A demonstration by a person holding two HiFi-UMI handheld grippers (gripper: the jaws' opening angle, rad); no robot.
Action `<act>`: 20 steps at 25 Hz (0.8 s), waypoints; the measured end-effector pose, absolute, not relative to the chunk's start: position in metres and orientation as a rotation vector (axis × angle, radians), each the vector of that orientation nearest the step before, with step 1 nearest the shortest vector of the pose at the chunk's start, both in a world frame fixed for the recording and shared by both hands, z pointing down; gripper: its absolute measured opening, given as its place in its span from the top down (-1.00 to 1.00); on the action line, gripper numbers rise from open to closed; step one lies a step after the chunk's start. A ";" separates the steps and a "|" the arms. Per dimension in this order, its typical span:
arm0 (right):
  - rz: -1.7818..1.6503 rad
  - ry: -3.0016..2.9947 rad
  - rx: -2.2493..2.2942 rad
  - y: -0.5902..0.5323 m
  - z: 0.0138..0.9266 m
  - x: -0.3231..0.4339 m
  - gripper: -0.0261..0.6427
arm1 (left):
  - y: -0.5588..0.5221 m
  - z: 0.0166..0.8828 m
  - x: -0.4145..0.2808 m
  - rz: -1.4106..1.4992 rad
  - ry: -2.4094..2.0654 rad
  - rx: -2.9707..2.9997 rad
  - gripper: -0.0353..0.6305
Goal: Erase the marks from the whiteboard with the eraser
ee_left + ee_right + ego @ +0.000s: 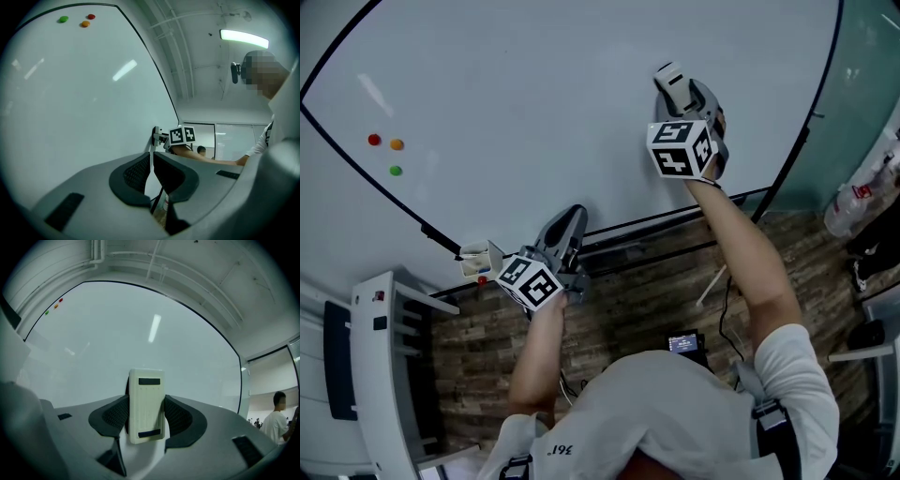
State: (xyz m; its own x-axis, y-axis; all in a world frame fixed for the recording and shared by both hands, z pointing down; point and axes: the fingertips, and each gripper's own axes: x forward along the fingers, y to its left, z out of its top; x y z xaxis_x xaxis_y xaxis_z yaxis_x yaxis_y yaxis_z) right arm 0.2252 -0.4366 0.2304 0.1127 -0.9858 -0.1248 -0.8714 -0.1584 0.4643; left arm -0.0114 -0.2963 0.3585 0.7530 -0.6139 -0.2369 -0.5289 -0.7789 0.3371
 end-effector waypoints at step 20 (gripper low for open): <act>-0.511 -1.801 2.227 -0.411 0.202 0.244 0.17 | -0.286 0.340 -0.052 -0.522 -0.892 2.731 0.85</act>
